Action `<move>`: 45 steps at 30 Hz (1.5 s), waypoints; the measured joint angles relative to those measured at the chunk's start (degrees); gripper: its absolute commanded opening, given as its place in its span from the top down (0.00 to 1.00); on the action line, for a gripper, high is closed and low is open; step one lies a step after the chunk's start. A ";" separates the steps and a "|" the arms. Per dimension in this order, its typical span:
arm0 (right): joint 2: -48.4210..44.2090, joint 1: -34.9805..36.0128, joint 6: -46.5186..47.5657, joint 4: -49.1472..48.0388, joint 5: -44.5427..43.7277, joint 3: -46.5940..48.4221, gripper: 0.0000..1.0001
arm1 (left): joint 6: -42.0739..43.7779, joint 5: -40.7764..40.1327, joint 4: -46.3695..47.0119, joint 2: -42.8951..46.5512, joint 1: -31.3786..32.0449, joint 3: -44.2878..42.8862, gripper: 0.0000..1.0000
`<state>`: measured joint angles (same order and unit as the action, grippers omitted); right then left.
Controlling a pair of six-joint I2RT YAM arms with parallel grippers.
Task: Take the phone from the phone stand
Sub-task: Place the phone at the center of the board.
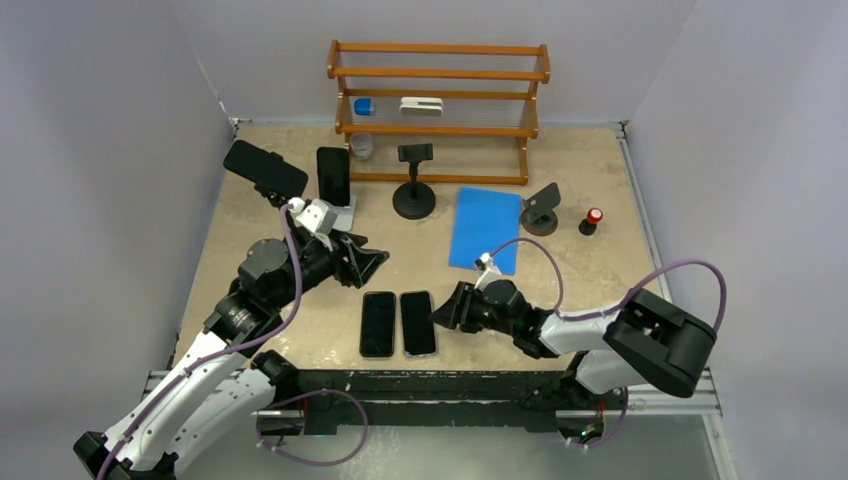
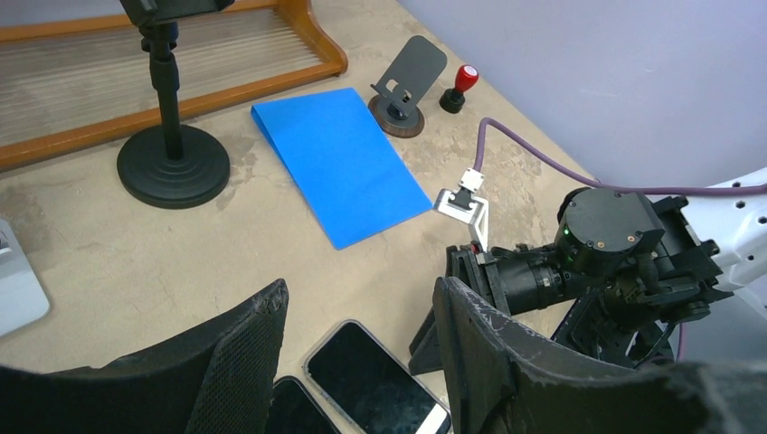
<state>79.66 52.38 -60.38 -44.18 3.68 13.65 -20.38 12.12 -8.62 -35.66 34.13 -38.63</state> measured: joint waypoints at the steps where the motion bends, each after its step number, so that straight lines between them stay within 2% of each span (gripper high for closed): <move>1: -1.09 0.28 0.31 1.16 0.09 -0.33 0.48 | 0.00 0.07 0.00 0.00 0.00 0.00 0.42; 8: -2.82 4.70 1.44 4.24 0.63 -0.94 0.48 | 0.00 0.42 0.02 0.07 0.00 0.00 0.42; 15: 3.48 6.54 0.24 -3.39 2.10 -0.09 0.49 | -0.02 0.55 0.00 0.07 0.00 0.00 0.42; 19: 5.55 7.10 0.17 -4.35 2.08 1.38 0.48 | 0.00 0.55 0.00 0.04 0.00 0.00 0.42; 33: 4.76 7.34 2.64 2.45 -0.94 5.14 0.48 | -0.02 0.59 0.02 0.04 0.00 0.04 0.42; 45: 8.72 7.43 3.98 1.40 -0.50 8.33 0.48 | -0.02 0.59 0.02 0.04 0.00 0.13 0.42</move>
<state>88.38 59.81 -56.40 -42.78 3.18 21.98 -20.40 12.71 -8.60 -35.62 34.13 -38.50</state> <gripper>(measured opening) 0.517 0.583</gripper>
